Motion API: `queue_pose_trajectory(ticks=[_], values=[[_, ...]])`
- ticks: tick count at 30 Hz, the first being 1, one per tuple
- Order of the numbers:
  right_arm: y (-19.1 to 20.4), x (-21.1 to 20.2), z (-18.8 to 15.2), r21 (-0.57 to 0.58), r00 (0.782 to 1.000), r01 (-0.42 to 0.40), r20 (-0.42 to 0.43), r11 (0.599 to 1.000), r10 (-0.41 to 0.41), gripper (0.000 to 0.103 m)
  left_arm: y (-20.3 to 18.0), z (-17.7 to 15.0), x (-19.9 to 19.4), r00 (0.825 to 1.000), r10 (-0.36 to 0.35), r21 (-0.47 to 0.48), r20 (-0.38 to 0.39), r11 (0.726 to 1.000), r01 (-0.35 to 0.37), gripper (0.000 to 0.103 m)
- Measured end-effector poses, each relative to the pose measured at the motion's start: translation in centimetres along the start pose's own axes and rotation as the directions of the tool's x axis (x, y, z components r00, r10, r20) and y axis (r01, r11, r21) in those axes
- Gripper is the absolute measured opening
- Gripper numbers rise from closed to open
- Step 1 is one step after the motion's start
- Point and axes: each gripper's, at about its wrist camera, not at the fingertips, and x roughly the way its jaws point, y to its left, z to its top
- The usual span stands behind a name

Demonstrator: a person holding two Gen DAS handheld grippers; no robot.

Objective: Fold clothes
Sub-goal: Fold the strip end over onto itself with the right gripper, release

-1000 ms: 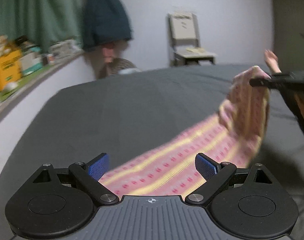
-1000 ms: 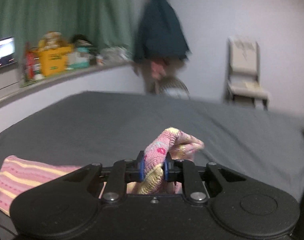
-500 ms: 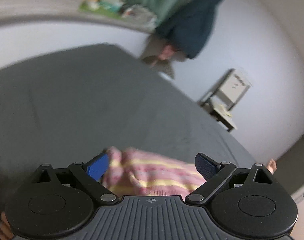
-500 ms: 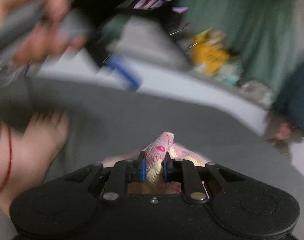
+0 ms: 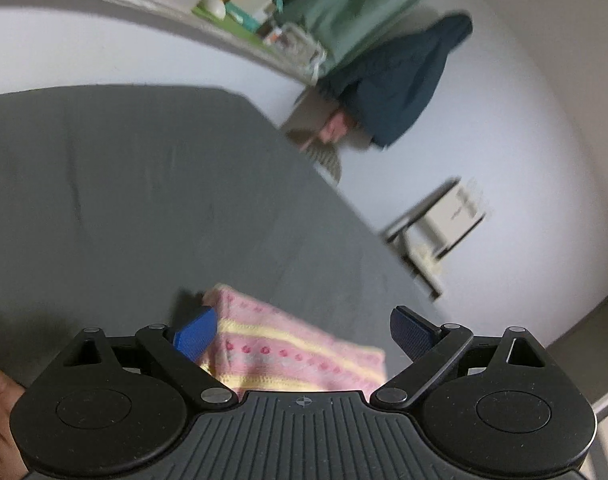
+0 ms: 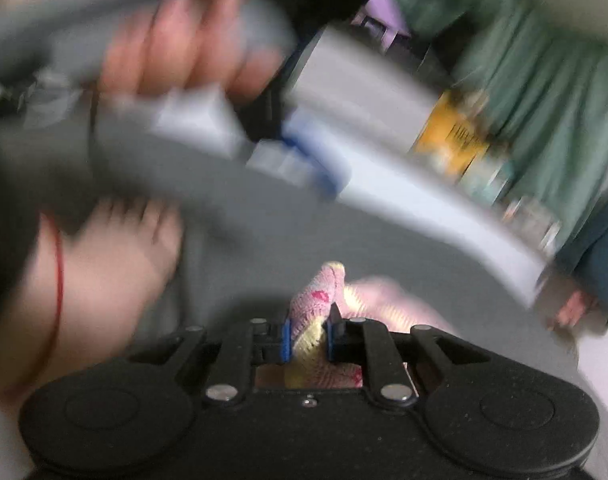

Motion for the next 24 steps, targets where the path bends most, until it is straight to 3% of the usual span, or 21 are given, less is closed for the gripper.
queue_pose_trajectory(ticks=[1, 2, 4, 9, 13, 15, 17, 19, 21, 24], values=[[0.4, -0.2, 0.0, -0.006, 1.000, 0.004, 0.002, 1.000, -0.004, 0.021, -0.2, -0.1, 0.4, 1.000, 0.016, 0.020, -0.018, 1.000, -0.016, 0.094], [0.6, -0.7, 0.1, -0.016, 1.000, 0.001, 0.013, 1.000, -0.001, 0.035, -0.2, -0.1, 0.5, 0.999, 0.021, 0.030, -0.030, 0.999, -0.020, 0.094], [0.9, -2.2, 0.4, -0.040, 0.999, -0.014, 0.047, 0.999, 0.016, 0.052, -0.1, -0.1, 0.6, 0.999, 0.006, 0.027, -0.049, 1.000, -0.004, 0.094], [-1.7, -6.0, -0.4, -0.012, 0.998, 0.007, 0.068, 1.000, -0.006, 0.053, -0.4, 0.3, 1.8, 0.994, -0.021, 0.012, -0.105, 1.000, 0.023, 0.094], [-4.8, -7.7, -1.8, 0.031, 0.998, 0.061, 0.018, 0.998, -0.061, 0.053, -0.7, 0.2, 2.7, 0.975, -0.031, 0.111, -0.222, 0.992, 0.056, 0.094], [-6.4, -8.3, -3.0, 0.056, 0.997, 0.078, -0.010, 0.995, -0.077, 0.054, -0.8, 0.1, 3.8, 0.960, 0.008, 0.154, -0.278, 0.987, 0.037, 0.092], [-7.7, -9.2, -4.3, 0.083, 0.995, 0.093, -0.039, 0.992, -0.090, 0.055, -0.6, 0.0, 4.9, 0.942, 0.067, 0.175, -0.328, 0.984, -0.009, 0.056], [-8.4, -10.4, -5.5, 0.110, 0.993, 0.107, -0.066, 0.988, -0.100, 0.055, -0.3, -0.3, 5.5, 0.923, 0.088, 0.176, -0.374, 0.984, -0.022, 0.045], [-8.8, -11.2, -6.5, 0.135, 0.990, 0.121, -0.090, 0.983, -0.110, 0.056, -0.1, -0.6, 5.7, 0.908, 0.081, 0.169, -0.410, 0.986, -0.012, 0.045], [-9.1, -12.0, -7.4, 0.163, 0.986, 0.140, -0.111, 0.977, -0.123, 0.058, -0.4, -1.0, 5.0, 0.909, 0.114, 0.185, -0.402, 0.982, -0.041, 0.045]])
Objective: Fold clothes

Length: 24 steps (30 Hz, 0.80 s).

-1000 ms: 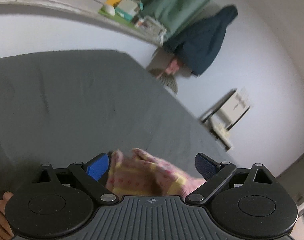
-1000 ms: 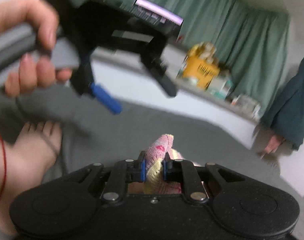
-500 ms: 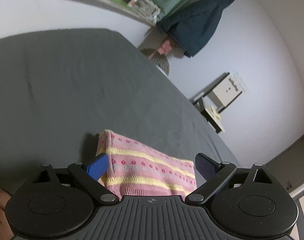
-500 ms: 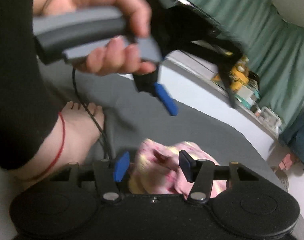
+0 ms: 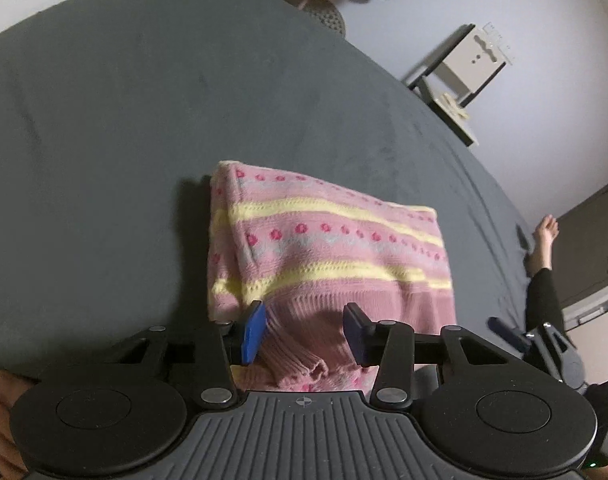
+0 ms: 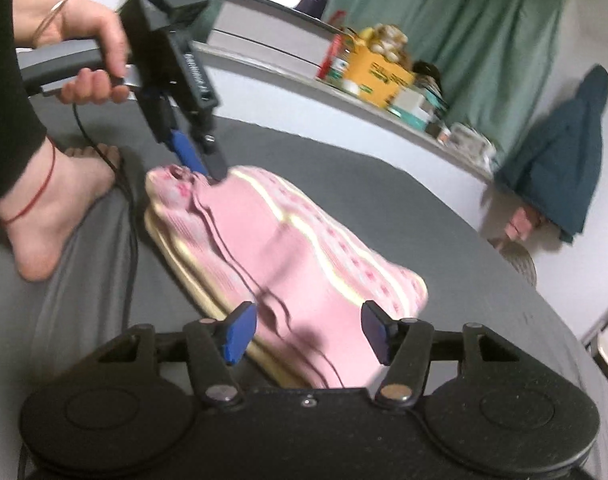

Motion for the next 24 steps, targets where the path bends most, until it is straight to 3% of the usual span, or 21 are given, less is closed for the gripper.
queue_pose_trajectory(ticks=[5, 8, 9, 10, 11, 15, 16, 17, 20, 24], values=[[-0.2, 0.4, -0.4, -0.018, 1.000, -0.003, 0.002, 1.000, 0.003, 0.058, 0.3, -0.7, -1.6, 0.999, 0.015, -0.046, 0.044, 0.999, -0.013, 0.045], [-0.3, 0.7, -0.3, -0.029, 1.000, -0.004, 0.011, 1.000, 0.005, 0.058, 0.5, -1.0, -2.0, 1.000, -0.008, -0.055, 0.015, 0.998, 0.008, 0.046], [-0.3, 0.8, -0.3, -0.026, 1.000, -0.008, 0.011, 1.000, 0.008, 0.058, 0.4, -1.0, -1.8, 1.000, -0.006, -0.061, -0.002, 0.998, 0.006, 0.050], [-0.3, 1.0, -0.3, -0.022, 1.000, -0.012, 0.010, 1.000, 0.012, 0.058, 0.3, -0.9, -1.5, 1.000, -0.004, -0.068, -0.019, 0.998, 0.003, 0.064], [-0.3, 1.0, -0.3, -0.021, 1.000, -0.014, 0.008, 1.000, 0.014, 0.058, 0.1, -0.8, -1.2, 0.999, 0.011, -0.058, -0.030, 0.998, -0.012, 0.069], [-0.4, 1.0, -0.6, -0.021, 1.000, -0.015, 0.000, 1.000, 0.015, 0.059, -0.3, -1.0, -1.1, 0.998, 0.053, -0.006, -0.031, 0.999, -0.053, 0.068], [-0.4, 1.0, -0.7, -0.017, 1.000, -0.014, -0.001, 1.000, 0.014, 0.059, -0.3, -1.0, -1.3, 0.998, 0.056, 0.003, -0.025, 0.998, -0.056, 0.063], [-0.4, 1.0, -0.7, -0.013, 1.000, -0.015, -0.002, 1.000, 0.015, 0.060, -0.3, -1.0, -1.4, 0.998, 0.058, 0.013, -0.019, 0.998, -0.058, 0.047], [-0.5, 1.0, -0.9, -0.003, 1.000, -0.015, -0.003, 1.000, 0.015, 0.061, 0.0, -1.1, -1.6, 1.000, 0.015, 0.007, -0.022, 1.000, -0.014, 0.027], [-0.5, 1.2, -1.0, -0.007, 1.000, -0.017, -0.004, 1.000, 0.017, 0.062, 0.4, -1.3, -1.2, 1.000, -0.008, 0.010, -0.015, 1.000, 0.008, 0.014]])
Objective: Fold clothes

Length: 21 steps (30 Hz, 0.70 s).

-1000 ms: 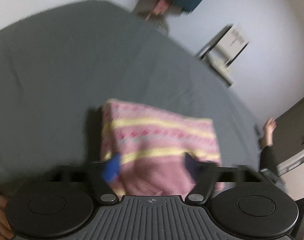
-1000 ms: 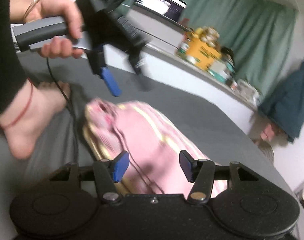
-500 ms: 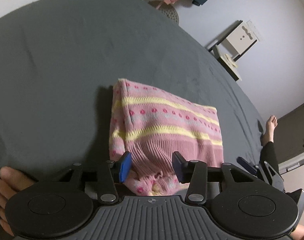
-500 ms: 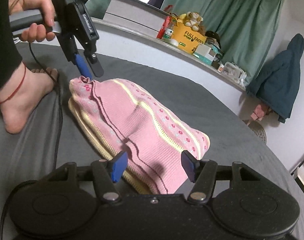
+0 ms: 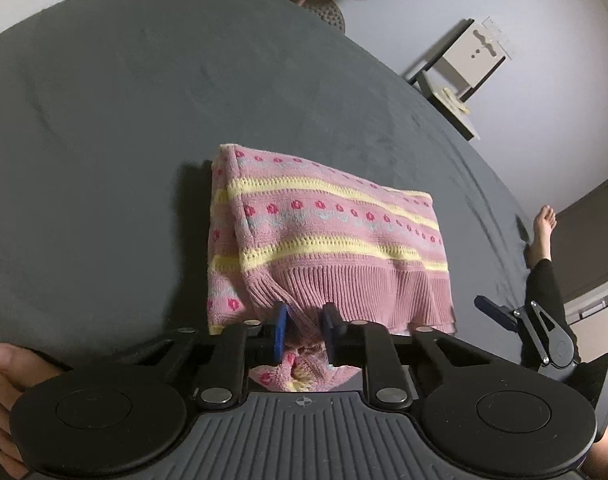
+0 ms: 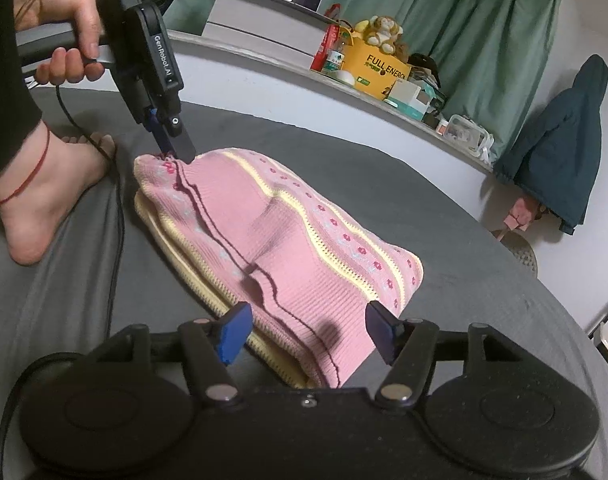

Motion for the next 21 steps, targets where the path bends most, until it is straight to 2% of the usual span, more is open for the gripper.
queue_pose_trajectory(ticks=[4, 6, 7, 10, 15, 18, 21], values=[[0.0, 0.0, -0.1, -0.006, 1.000, 0.002, 0.002, 1.000, -0.002, 0.062, 1.3, -0.2, -0.6, 0.999, -0.039, -0.085, 0.035, 0.995, 0.041, 0.014], [-0.1, 0.0, -0.1, -0.006, 1.000, 0.002, 0.001, 1.000, -0.002, 0.062, 1.1, -0.5, 0.0, 0.998, -0.054, -0.106, 0.019, 0.993, 0.056, 0.015], [-0.1, 0.0, -0.1, -0.004, 1.000, 0.001, -0.002, 1.000, -0.001, 0.063, 1.1, -0.5, -0.1, 0.999, -0.052, -0.112, 0.017, 0.992, 0.053, 0.015], [0.0, 0.2, -0.2, -0.005, 1.000, -0.004, -0.007, 1.000, 0.004, 0.063, 1.2, -0.5, 0.2, 0.999, -0.038, -0.143, 0.012, 0.989, 0.039, 0.025], [0.2, 0.1, -0.1, -0.014, 1.000, -0.009, -0.004, 1.000, 0.009, 0.064, 1.8, -0.3, 0.1, 0.999, 0.000, -0.184, 0.035, 0.983, 0.006, 0.025], [0.4, 0.0, -0.1, -0.020, 1.000, -0.014, -0.003, 1.000, 0.014, 0.064, 1.9, -0.2, 0.8, 1.000, 0.019, -0.196, 0.015, 0.980, -0.015, 0.025], [0.4, 0.0, -0.2, -0.023, 1.000, -0.016, -0.002, 1.000, 0.016, 0.064, 1.4, -0.4, 1.2, 1.000, 0.017, -0.157, 0.018, 0.988, -0.014, 0.025]])
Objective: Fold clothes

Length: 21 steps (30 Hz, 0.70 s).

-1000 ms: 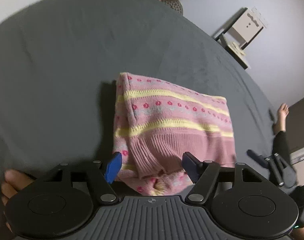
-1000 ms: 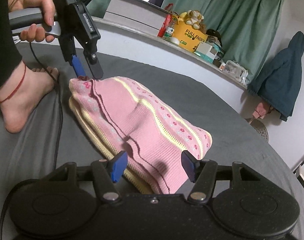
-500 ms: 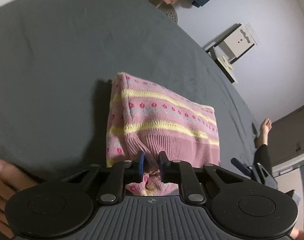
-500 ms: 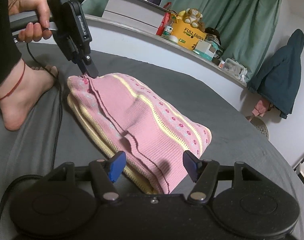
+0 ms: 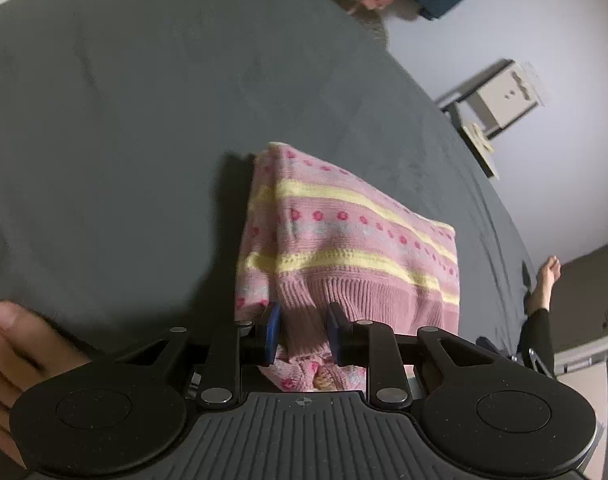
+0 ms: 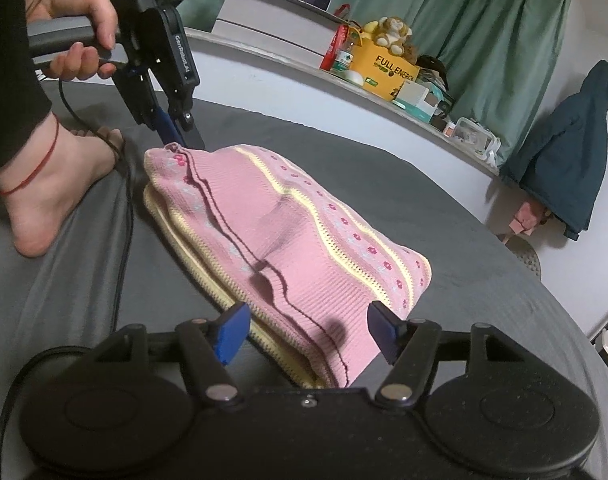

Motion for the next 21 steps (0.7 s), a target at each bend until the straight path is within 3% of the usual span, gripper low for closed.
queue_pose_trajectory(ticks=[3, 4, 9, 15, 21], values=[[0.0, 0.0, 0.0, -0.001, 1.000, 0.001, 0.000, 1.000, -0.001, 0.064, -0.5, -0.1, -0.1, 1.000, 0.014, 0.054, 0.017, 0.998, -0.015, 0.023], [0.0, 0.1, 0.0, -0.002, 1.000, 0.002, -0.001, 1.000, -0.002, 0.064, -0.6, -0.1, -0.1, 1.000, 0.008, 0.072, 0.023, 0.997, -0.010, 0.003], [0.2, 0.5, -0.1, -0.035, 1.000, 0.005, 0.004, 0.999, -0.005, 0.064, -0.6, -0.1, -1.6, 0.996, -0.026, 0.078, 0.088, 0.997, 0.019, 0.002], [1.1, 1.3, 0.0, -0.198, 1.000, -0.005, 0.030, 0.980, 0.011, 0.060, -0.4, 0.2, -3.7, 0.987, -0.095, 0.031, 0.131, 0.995, 0.091, 0.002], [3.3, 2.5, 0.3, -0.326, 0.996, 0.066, 0.071, 0.943, -0.045, 0.049, -0.8, 0.0, -5.1, 0.981, -0.117, 0.028, 0.154, 0.993, 0.114, 0.002]])
